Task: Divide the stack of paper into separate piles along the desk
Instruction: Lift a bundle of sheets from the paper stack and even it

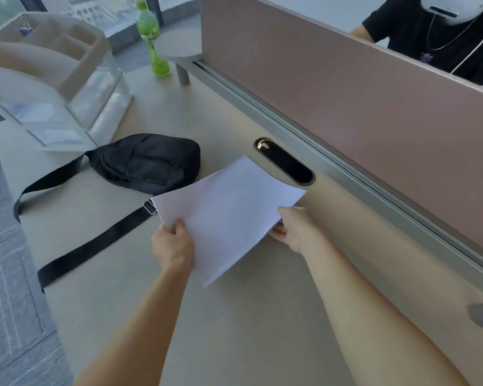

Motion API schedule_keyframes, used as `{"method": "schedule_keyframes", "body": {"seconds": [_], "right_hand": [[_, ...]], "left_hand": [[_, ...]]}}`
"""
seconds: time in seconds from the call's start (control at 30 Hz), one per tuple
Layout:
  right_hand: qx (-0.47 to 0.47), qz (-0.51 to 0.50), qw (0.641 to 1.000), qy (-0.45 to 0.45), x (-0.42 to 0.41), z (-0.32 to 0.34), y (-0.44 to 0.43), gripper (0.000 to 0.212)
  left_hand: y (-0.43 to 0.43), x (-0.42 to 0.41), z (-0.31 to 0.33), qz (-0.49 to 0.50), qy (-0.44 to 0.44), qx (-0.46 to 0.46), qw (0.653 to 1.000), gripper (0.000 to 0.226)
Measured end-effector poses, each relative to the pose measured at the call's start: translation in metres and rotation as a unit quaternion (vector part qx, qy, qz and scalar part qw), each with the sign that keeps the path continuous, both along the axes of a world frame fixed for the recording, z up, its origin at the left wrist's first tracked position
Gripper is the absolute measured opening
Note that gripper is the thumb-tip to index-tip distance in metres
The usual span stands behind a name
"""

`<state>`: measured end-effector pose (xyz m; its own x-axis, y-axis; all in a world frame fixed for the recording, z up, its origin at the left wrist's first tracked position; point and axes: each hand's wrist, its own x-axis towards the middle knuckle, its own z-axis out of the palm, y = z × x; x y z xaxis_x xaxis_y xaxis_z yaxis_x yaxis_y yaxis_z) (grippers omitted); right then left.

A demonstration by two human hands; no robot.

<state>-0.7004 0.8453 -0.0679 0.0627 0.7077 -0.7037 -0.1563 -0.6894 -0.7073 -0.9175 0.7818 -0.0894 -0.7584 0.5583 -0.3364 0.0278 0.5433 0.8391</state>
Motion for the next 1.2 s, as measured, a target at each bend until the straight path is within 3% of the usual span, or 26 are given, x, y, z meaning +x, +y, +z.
{"method": "schedule_keyframes", "body": {"seconds": [0.2,0.5,0.67,0.8,0.87,0.97,1.2], "right_hand": [[-0.012,0.054,0.997,-0.054,0.003,-0.010,0.021,0.028],[-0.035,0.100,0.986,-0.125,0.036,0.000,0.018,0.016],[-0.035,0.098,0.981,-0.162,0.061,0.017,-0.008,0.019],[-0.005,0.121,0.977,-0.175,0.089,0.044,-0.053,0.019],[0.021,0.127,0.975,-0.179,0.104,0.063,-0.084,0.017],[0.069,0.115,0.974,-0.184,0.130,0.098,-0.144,0.013],[0.178,0.054,0.962,-0.201,0.217,0.198,-0.319,0.029]], "left_hand": [[0.023,-0.002,-0.007,-0.038,0.028,-0.057,0.997,0.026],[0.025,0.008,0.012,-0.057,-0.147,-0.081,0.984,0.044],[0.015,0.021,0.038,-0.079,-0.159,-0.090,0.980,0.051],[-0.023,0.041,0.072,-0.100,-0.154,-0.098,0.978,0.059],[-0.050,0.052,0.092,-0.130,-0.166,-0.096,0.973,0.047],[-0.096,0.085,0.127,-0.224,-0.160,-0.084,0.958,0.025],[-0.216,0.188,0.227,-0.393,-0.151,-0.008,0.907,0.021]]}}
